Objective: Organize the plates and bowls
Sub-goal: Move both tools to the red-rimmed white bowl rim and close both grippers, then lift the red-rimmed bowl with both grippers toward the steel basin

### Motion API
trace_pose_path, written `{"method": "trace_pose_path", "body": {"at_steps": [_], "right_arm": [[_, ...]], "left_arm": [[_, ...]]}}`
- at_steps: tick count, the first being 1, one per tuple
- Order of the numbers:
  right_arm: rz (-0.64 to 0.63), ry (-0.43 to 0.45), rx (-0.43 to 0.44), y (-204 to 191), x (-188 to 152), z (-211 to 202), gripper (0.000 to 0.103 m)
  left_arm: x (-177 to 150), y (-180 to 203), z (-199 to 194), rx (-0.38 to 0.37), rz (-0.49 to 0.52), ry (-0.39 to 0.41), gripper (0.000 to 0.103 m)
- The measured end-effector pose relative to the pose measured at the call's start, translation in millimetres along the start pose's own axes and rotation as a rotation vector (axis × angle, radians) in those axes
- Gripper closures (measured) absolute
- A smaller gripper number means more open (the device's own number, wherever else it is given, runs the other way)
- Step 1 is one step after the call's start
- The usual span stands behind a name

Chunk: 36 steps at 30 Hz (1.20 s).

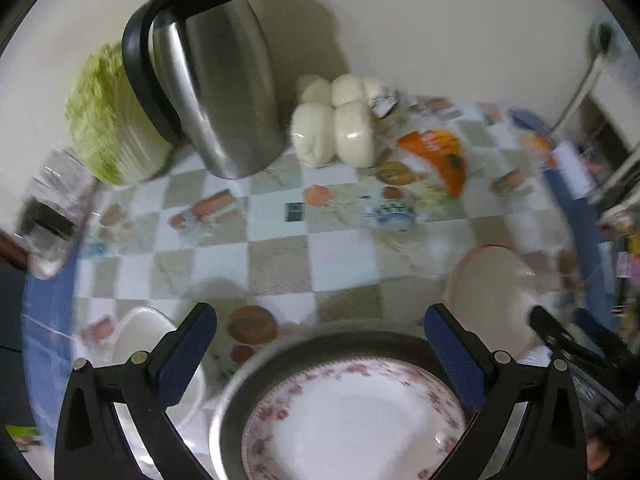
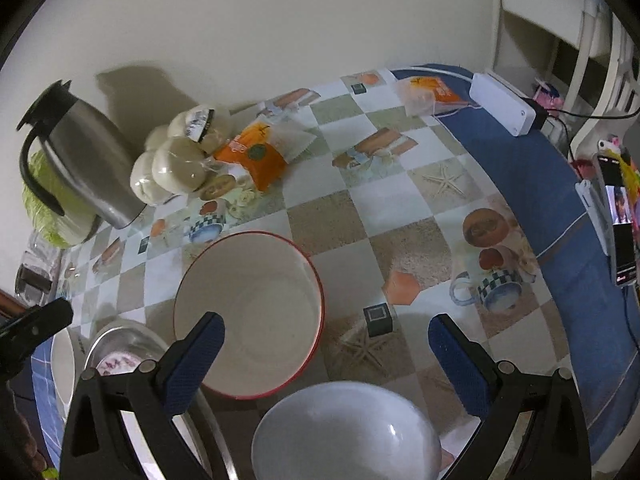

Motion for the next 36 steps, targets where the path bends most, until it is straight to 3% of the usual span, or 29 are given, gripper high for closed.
{"method": "trace_pose_path", "body": {"at_steps": [2, 3, 9, 12, 14, 16, 17, 22, 28, 31, 36], "right_arm": [[-0.005, -0.003, -0.005, 0.7, 0.7, 3.7, 0.001], [-0.004, -0.001, 0.000, 1.4, 1.0, 5.4, 0.002], [0.007, -0.020, 0.011, 5.0, -0.3, 18.7, 0.019], [0.008, -0.032, 0.024, 6.4, -2.7, 24.8, 0.025], [0.014, -0.036, 0.034, 7.6, -4.2, 28.2, 0.034], [0.019, -0.045, 0.049, 7.6, -5.3, 32.5, 0.045], [0.018, -0.047, 0.054, 7.5, -5.8, 33.6, 0.052], [0.004, -0.061, 0.067, 2.8, -7.0, 41.6, 0.067], [0.010, -0.081, 0.078, 1.9, -9.7, 50.9, 0.080], [0.015, -0.095, 0.111, 0.3, -12.4, 54.4, 0.085], [0.027, -0.090, 0.117, 2.7, -13.3, 52.9, 0.085]], "left_arm": [[3.8, 7.4, 6.0, 0.005, 0.025, -0.017, 0.000], [5.4, 14.2, 12.4, -0.030, 0.038, -0.045, 0.000], [8.1, 40.5, 31.8, -0.095, 0.034, -0.132, 0.001], [7.2, 57.3, 39.7, -0.106, 0.059, -0.144, 0.012], [3.4, 67.2, 47.5, -0.101, 0.091, -0.163, 0.022], [0.8, 75.0, 55.5, -0.103, 0.114, -0.186, 0.039], [-0.6, 77.5, 58.9, -0.108, 0.120, -0.197, 0.042], [-7.7, 92.8, 73.9, -0.146, 0.139, -0.235, 0.071], [-17.6, 107.5, 84.2, -0.167, 0.175, -0.250, 0.090], [-22.1, 112.1, 83.2, -0.168, 0.185, -0.229, 0.090], [-25.0, 115.5, 77.1, -0.208, 0.153, -0.206, 0.090]]}}
Point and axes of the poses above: each gripper's, at about its wrist camera, not at the fingertips, and z roughly the way its jaws point, y to its right, x to its top, the point moved 1 cm from there along z, roughly the way its jaws point, and after that the axes turned 8 degrees about y, right-handed, at the moved point
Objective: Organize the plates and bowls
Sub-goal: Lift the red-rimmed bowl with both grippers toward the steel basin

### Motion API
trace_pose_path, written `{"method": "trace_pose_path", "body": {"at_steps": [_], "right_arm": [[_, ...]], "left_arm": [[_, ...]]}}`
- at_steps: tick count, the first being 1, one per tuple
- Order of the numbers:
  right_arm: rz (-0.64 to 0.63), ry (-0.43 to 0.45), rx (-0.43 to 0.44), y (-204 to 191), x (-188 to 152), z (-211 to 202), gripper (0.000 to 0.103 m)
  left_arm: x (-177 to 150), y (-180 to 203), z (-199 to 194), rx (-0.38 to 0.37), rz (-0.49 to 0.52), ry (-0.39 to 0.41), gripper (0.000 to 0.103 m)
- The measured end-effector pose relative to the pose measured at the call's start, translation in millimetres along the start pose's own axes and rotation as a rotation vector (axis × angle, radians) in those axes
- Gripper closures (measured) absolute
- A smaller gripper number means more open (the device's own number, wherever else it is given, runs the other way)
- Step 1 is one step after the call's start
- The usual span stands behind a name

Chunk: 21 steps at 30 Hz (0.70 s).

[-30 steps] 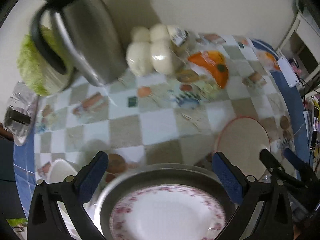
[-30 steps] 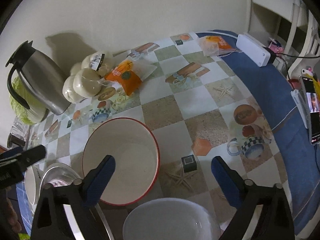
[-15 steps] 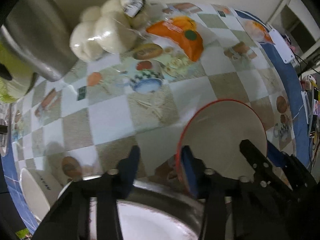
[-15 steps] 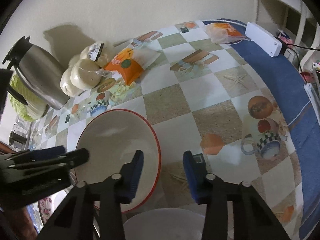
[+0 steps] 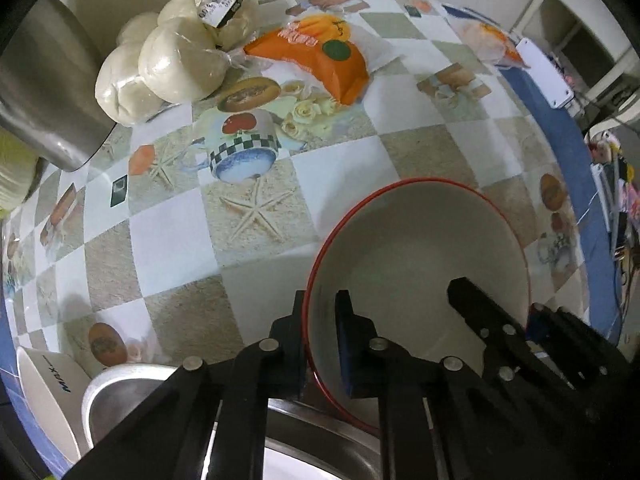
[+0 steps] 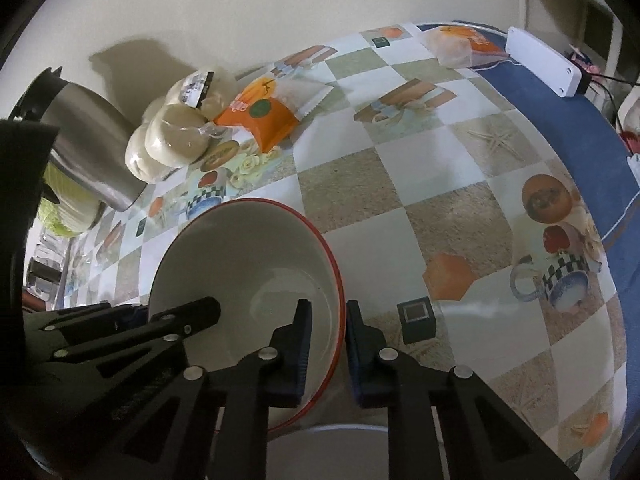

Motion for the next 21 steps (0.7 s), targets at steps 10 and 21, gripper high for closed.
{"method": "trace_pose_path", "body": {"at_steps": [10, 21], "right_arm": [[0.025, 0.045, 0.024, 5.9, 4.1, -25.2, 0.085], [-0.018, 0.083, 0.071, -15.6, -2.0, -66.5, 0.085]], "left_arm": [[6.5, 13.0, -39.2, -0.002, 0.015, 0.093, 0.090], [-12.6, -5.8, -84.8, -0.012, -0.059, 0.182, 0.090]]}}
Point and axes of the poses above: each gripper's, at about its wrist camera, not at the fingertips, and z roughly the way its jaws point, y to its right, x to its top, the point moved 1 cm from there along z, roughly the way its jaws point, and after that the axes turned 8 degrees about y, right-handed, at the moved point
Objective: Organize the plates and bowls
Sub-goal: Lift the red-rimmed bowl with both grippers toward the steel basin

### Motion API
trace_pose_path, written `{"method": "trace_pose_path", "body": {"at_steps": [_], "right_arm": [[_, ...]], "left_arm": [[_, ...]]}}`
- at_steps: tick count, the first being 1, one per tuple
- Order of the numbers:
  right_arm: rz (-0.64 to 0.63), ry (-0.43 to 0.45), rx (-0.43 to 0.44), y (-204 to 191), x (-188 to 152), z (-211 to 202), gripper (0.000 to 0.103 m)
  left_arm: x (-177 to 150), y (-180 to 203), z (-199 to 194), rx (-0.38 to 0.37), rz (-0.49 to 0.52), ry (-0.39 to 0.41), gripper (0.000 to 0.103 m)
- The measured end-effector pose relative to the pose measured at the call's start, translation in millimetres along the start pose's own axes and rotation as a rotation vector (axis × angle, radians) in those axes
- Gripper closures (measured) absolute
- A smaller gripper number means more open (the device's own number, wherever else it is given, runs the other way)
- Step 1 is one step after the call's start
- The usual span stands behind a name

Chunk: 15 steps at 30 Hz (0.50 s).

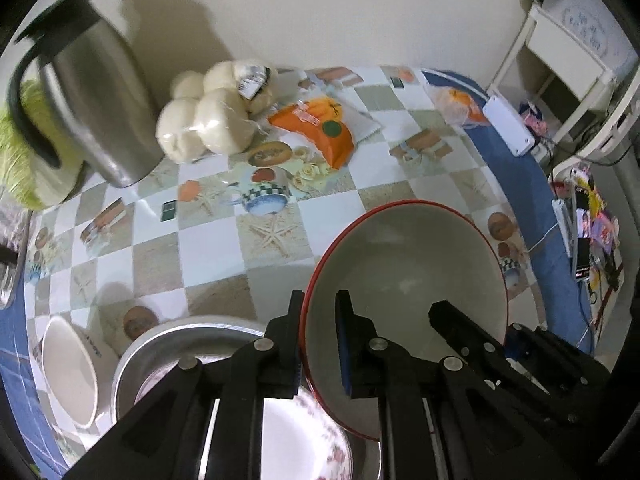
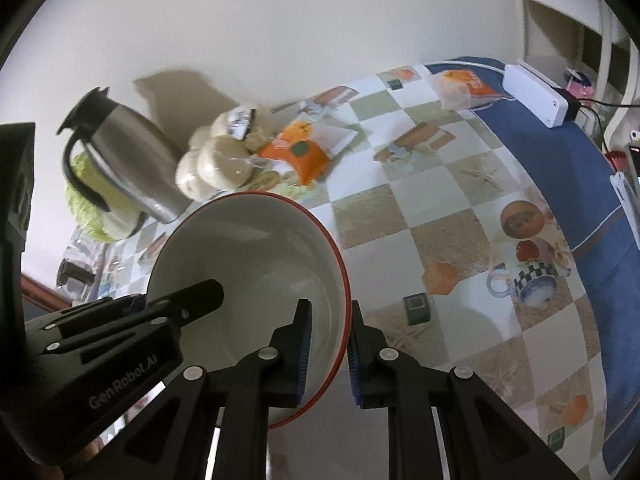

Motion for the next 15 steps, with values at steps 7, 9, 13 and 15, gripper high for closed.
{"method": "trace_pose_path", "body": {"at_steps": [7, 9, 13, 15], "right_arm": [[-0.069, -0.010, 0.028, -32.1, -12.6, -21.0, 0.085], [-0.086, -0.018, 0.038, -39.5, -17.1, -23.8, 0.085], [-0.118, -0.044, 0.063, -58.6, -29.1, -29.8, 0.085], [-0.136, -0.050, 0.064, -67.4, -34.1, -32.7, 0.085]], "left_arm": [[-19.9, -26.3, -32.6, 0.020, -0.080, 0.043, 0.090], [-26.5, -34.8, -39.2, 0.024, -0.100, 0.047, 0.089], [-44.4, -54.2, -50.8, 0.024, -0.155, 0.049, 0.089], [-52.9, -62.9, -56.2, 0.023, -0.180, 0.056, 0.089]]}}
Point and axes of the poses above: each gripper's, at about its wrist camera, not at the fingertips, and z roughly the way its jaws point, y to its right, x to its top, the point moved 1 cm from there along z, roughly the way its jaws point, and after that the axes turned 8 degrees about y, right-handed, at the moved point
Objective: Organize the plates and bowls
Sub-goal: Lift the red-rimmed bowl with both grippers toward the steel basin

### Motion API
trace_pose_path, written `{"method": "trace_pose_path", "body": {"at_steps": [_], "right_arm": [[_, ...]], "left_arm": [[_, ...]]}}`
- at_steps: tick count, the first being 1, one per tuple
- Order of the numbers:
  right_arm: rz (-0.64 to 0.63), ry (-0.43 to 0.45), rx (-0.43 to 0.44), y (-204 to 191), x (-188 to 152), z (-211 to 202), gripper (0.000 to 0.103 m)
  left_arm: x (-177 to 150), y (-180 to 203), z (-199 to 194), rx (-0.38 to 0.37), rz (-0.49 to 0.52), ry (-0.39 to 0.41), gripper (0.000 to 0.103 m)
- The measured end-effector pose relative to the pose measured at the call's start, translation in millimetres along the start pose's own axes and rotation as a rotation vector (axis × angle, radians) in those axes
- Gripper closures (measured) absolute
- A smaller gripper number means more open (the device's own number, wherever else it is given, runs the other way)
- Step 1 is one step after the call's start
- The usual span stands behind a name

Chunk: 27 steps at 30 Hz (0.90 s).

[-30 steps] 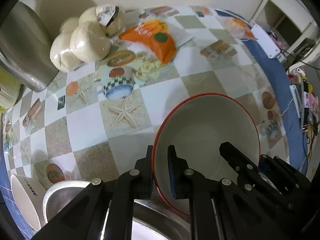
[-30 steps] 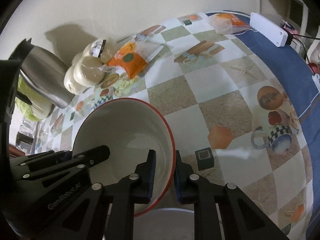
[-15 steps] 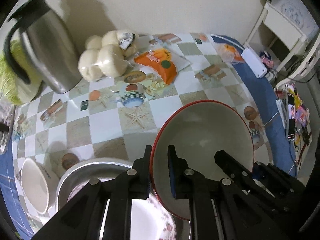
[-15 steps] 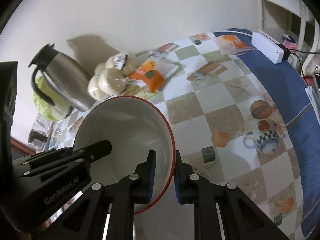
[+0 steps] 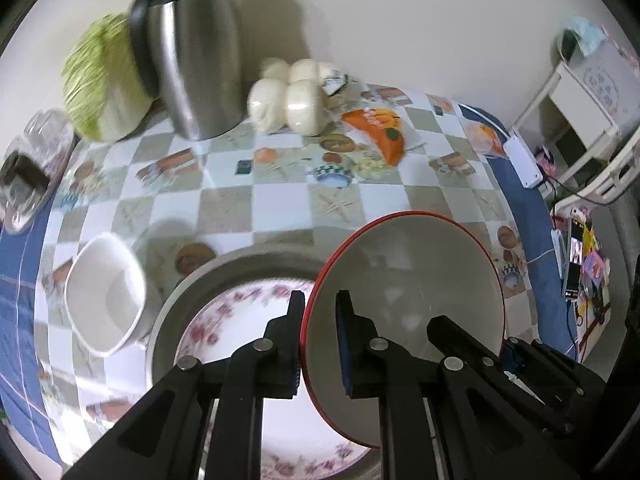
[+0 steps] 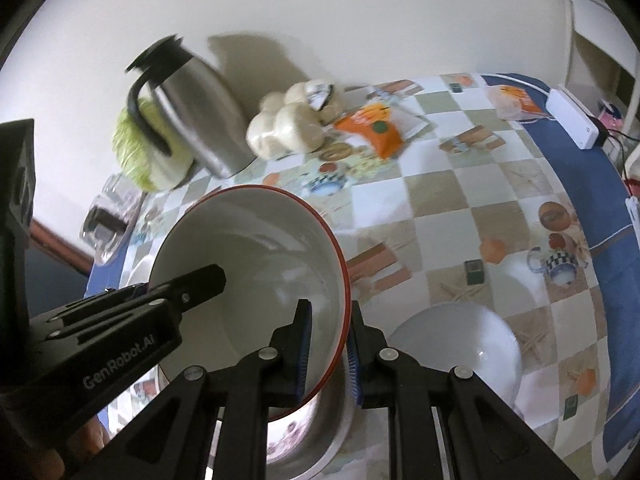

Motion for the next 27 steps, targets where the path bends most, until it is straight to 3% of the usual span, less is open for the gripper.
{"method": "trace_pose_path", "body": {"at_steps": [15, 27], "right_arm": [[-0.118, -0.067, 0.035, -57.4, -31.7, -3.0, 0.085], [-0.135, -0.099, 0.038, -63.7, -47.6, -5.3, 0.085]], "left_arm": [[-50.8, -62.3, -25.2, -0.008, -0.188, 0.043, 0.088], [-67.3, -66.7, -31.6, -0.022, -0.206, 0.064, 0.087]]}}
Point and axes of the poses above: each gripper's, at about its wrist camera, not at the fingertips, and z roughly the way its jaws point, y to its right, x to its top, the point moved 1 cm from there along z, roughly the way its jaws point, and after that the axes turned 8 degrees about y, right-handed, at the moved point
